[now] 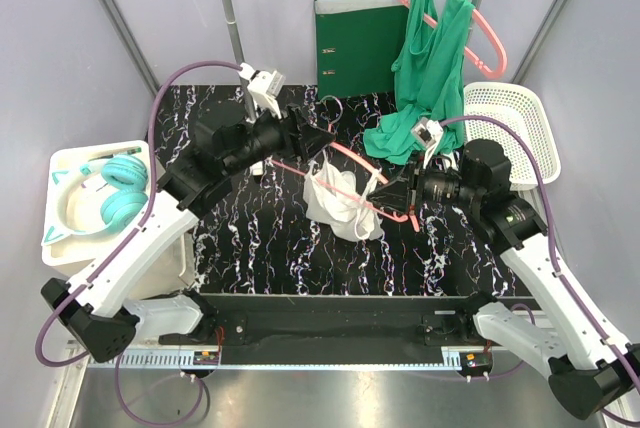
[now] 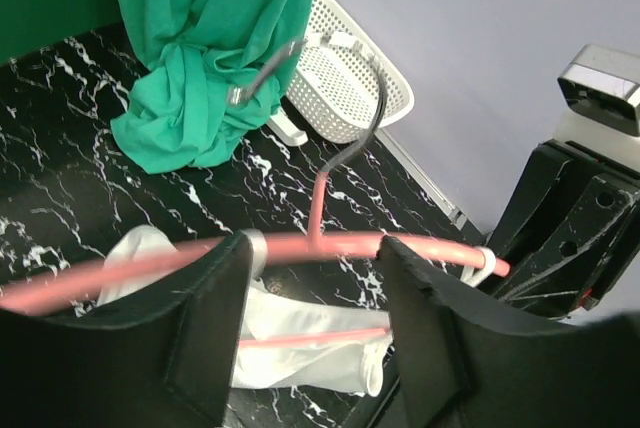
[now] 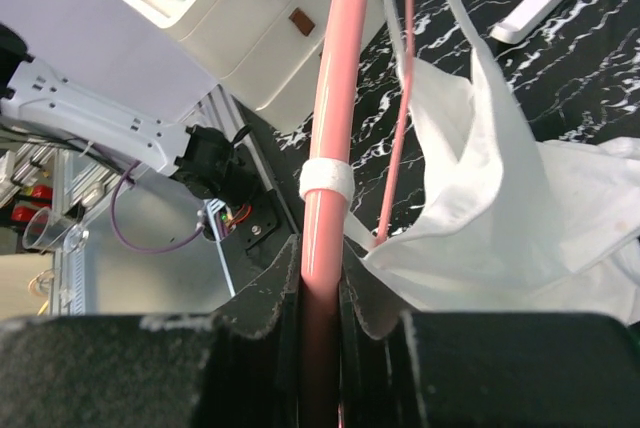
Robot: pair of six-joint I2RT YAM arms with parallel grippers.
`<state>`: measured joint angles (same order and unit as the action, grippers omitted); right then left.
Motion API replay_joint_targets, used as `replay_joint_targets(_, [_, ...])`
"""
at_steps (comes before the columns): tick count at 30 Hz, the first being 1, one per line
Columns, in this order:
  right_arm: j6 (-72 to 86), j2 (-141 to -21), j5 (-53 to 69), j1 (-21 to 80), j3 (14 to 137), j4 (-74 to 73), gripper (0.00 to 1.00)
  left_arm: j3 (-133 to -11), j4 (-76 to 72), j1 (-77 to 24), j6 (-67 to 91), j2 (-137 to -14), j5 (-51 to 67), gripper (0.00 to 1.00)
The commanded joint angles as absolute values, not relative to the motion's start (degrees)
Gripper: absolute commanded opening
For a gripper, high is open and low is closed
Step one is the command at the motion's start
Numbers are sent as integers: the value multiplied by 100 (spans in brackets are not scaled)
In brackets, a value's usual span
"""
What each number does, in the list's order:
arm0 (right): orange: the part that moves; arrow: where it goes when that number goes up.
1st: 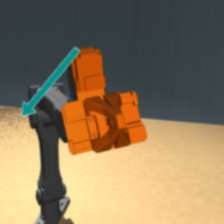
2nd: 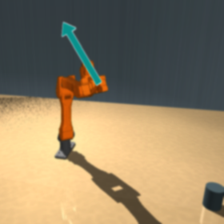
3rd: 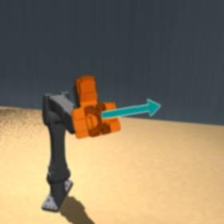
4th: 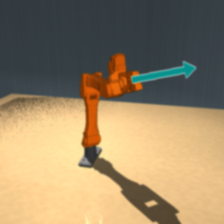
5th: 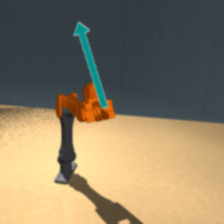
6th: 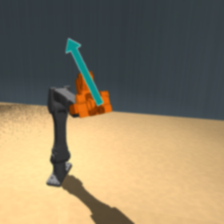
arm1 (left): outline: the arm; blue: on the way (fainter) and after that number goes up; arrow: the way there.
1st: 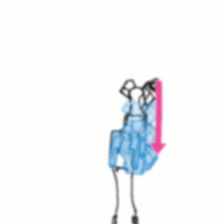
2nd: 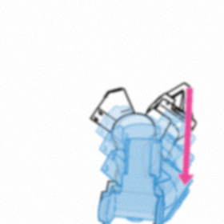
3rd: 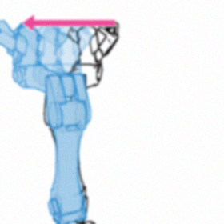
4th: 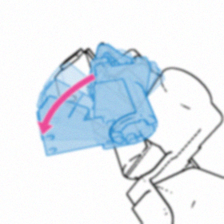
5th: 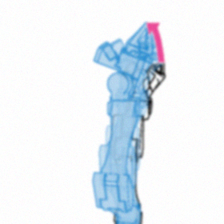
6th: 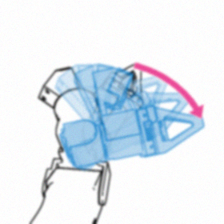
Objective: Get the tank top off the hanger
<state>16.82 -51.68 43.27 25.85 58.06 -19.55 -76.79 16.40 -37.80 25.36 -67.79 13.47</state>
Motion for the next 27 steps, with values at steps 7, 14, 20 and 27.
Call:
replay_joint_targets(7, [1608,-4878,4684,2619,5792,-1573,0,-7884,880,-3814,2698,-6583,1353,49])
replay_joint_targets(14, [1635,-4860,4755,2628,5889,-1573,0,-7963,730,-3867,2892,-7005,1863,37])
replay_joint_targets(20, [1652,-4781,4720,2619,5889,-1573,0,-7954,712,-3999,2857,-7119,1855,21])
replay_joint_targets(27, [1758,-4711,4369,2619,5836,-1600,13,-8024,922,-4043,2707,-7049,1425,0])
